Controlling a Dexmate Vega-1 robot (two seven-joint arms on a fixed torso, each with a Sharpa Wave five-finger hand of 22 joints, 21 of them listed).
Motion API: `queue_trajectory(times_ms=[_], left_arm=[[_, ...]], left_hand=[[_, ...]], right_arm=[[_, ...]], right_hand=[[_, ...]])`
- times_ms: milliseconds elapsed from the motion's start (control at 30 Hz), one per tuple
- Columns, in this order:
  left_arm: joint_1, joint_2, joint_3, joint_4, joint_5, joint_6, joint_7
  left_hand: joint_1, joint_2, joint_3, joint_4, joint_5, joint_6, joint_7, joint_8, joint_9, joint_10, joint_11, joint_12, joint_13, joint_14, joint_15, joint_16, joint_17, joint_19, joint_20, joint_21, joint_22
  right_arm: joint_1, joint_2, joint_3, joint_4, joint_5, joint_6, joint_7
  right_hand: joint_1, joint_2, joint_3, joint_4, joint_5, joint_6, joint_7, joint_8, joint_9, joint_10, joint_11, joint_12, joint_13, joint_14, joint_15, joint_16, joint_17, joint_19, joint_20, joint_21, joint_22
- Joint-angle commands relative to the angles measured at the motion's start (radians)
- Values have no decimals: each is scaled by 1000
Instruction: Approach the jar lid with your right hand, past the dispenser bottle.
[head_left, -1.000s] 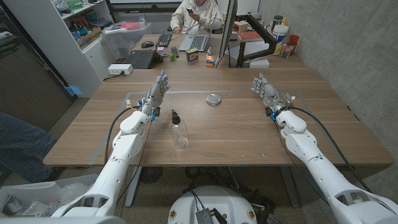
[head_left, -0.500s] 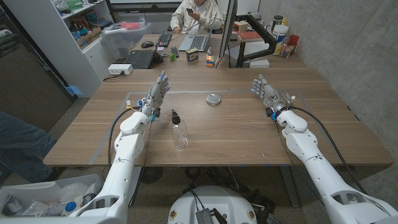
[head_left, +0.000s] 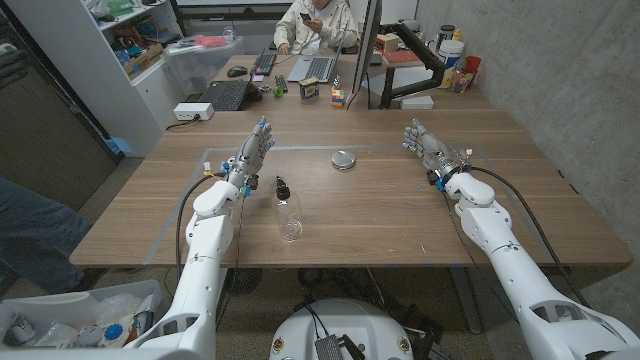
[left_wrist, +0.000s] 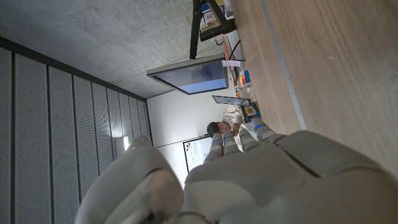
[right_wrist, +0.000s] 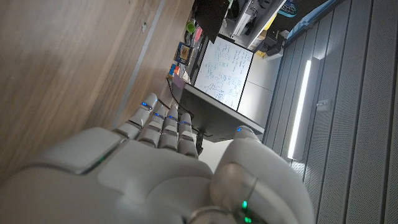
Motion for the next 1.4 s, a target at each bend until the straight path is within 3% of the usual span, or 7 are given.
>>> queue_trajectory(times_ms=[33, 733, 1167, 1400], left_arm=[[-4, -25, -26, -3, 33, -1, -24], [10, -29, -34, -24, 46, -3, -45], [25, -28, -34, -42, 51, 0, -49], [31, -27, -35, -50, 52, 2, -49]], left_hand=[[6, 5, 2, -7, 9, -8, -2, 7, 3, -9, 1, 6, 3, -8, 4, 5, 2, -59, -38, -2, 4], [8, 8, -1, -9, 10, -8, -3, 7, 3, -11, 0, 6, 2, -9, 4, 5, 2, -62, -31, -11, 4], [8, 11, -3, -9, 10, -7, -3, 7, 3, -12, 1, 6, 2, -10, 3, 5, 2, -63, -28, -16, 5], [9, 12, -4, -10, 9, -7, -3, 7, 3, -13, 2, 6, 2, -10, 4, 5, 2, -64, -27, -19, 5]], right_arm=[[31, -5, -15, 8, -52, -38, 17], [36, -7, -41, -15, -119, -36, 2], [43, -2, -52, 34, -160, 89, -6], [47, -4, -56, 37, -174, 100, -3]], right_hand=[[14, -1, 4, -5, 2, -2, -5, 4, -1, 6, -3, 1, 3, 11, -4, 6, 3, 8, 1, -7, 5], [18, -2, 4, -12, 3, -13, -18, 2, -13, 12, -10, 1, 3, 12, -7, 4, 2, 9, 2, -20, 6], [29, -5, 6, -24, 6, -27, -34, 0, -23, 16, -21, 0, 3, 19, -21, 3, 0, 22, -1, -28, 6], [37, -2, 9, -30, 9, -29, -41, 1, -27, 22, -24, 2, 3, 24, -27, 4, 0, 30, -5, -32, 6]])
